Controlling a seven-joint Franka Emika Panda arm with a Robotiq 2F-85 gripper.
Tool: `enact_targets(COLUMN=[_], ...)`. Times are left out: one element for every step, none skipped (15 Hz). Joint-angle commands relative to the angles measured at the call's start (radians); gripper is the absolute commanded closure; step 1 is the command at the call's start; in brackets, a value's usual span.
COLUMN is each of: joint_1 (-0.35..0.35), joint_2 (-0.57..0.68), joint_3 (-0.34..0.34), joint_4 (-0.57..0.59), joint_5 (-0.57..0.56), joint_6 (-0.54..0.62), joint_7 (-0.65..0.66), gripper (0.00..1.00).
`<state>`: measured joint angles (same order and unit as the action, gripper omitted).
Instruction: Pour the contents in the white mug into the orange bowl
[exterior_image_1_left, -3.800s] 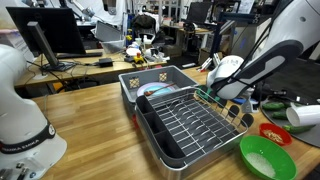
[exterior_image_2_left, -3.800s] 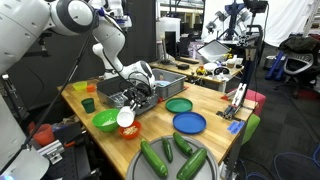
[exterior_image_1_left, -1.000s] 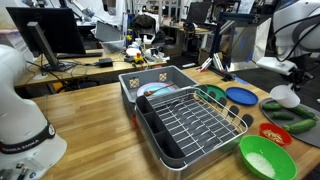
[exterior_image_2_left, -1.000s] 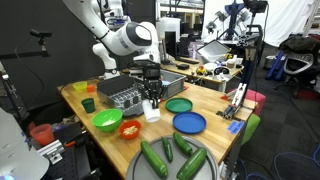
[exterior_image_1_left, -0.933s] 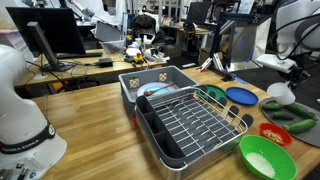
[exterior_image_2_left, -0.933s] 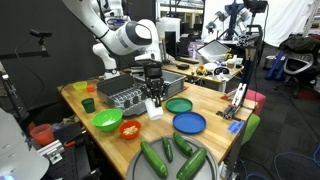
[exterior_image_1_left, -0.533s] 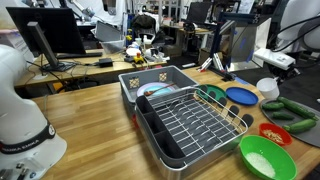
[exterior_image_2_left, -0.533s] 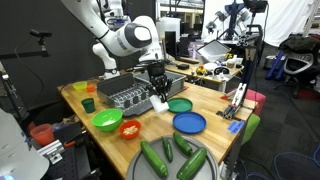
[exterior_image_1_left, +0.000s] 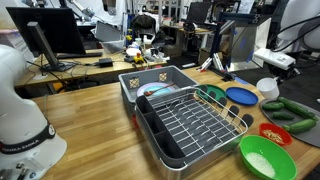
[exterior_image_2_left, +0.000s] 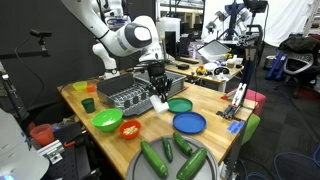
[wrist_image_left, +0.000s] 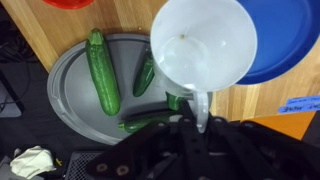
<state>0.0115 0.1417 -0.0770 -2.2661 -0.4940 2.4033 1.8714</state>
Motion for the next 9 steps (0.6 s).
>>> enact_targets(joint_1=[-0.012, -0.014, -0.016, -0.018, -0.027, -0.03, -0.072, -0.102, -0.137], joint_2=[0.017, 0.027, 0.043, 0.059, 0.083, 0.105, 0.133, 0.16, 0.187], joint_3=[0.015, 0.023, 0.031, 0.04, 0.056, 0.064, 0.115, 0.154, 0.196], joint_4=[0.002, 0.008, 0.018, 0.028, 0.044, 0.059, 0.076, 0.094, 0.116], joint_5=[0.115, 0.165, 0.221, 0.284, 0.359, 0.427, 0.5, 0.569, 0.638], joint_6=[0.069, 0.095, 0.142, 0.174, 0.207, 0.225, 0.243, 0.248, 0.241], joint_7=[-0.134, -0.194, -0.269, -0.343, -0.426, -0.5, -0.578, -0.653, -0.732], gripper=[0.98, 0.98, 0.98, 0.98, 0.98, 0.98, 0.98, 0.98, 0.98])
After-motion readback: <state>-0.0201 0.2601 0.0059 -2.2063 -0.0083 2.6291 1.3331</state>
